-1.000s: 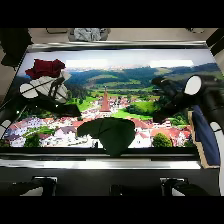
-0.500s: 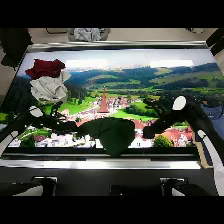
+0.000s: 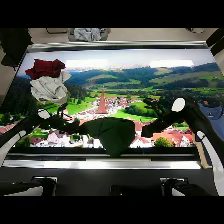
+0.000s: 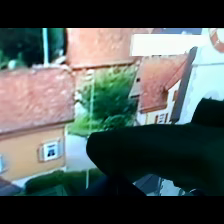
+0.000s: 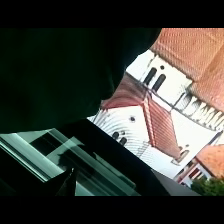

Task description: Fold the shirts.

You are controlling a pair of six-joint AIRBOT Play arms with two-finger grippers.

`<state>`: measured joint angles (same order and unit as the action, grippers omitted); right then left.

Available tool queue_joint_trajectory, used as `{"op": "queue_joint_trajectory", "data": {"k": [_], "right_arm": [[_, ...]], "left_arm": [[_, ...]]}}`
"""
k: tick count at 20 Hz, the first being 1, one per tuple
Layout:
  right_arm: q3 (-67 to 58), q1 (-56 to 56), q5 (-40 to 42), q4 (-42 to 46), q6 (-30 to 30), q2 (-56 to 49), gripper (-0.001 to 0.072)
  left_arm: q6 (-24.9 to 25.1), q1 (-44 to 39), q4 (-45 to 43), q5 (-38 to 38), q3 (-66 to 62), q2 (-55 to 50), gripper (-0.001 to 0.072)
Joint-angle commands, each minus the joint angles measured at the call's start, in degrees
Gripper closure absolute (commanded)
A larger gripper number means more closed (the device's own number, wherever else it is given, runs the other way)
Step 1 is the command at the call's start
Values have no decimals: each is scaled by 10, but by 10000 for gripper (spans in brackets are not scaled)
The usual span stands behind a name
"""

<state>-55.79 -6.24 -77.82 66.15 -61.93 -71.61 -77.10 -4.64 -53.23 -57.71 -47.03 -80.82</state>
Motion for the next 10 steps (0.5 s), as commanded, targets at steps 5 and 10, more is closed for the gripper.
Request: {"op": "queue_joint_trajectory", "data": {"k": [5, 10], "right_arm": [[40, 0, 129, -97, -1, -68, 138], [40, -38, 134, -205, 83, -125, 147]], "left_arm": [[2, 0, 3, 8, -5, 34, 680], [2, 0, 3, 8, -5, 51, 681]]}}
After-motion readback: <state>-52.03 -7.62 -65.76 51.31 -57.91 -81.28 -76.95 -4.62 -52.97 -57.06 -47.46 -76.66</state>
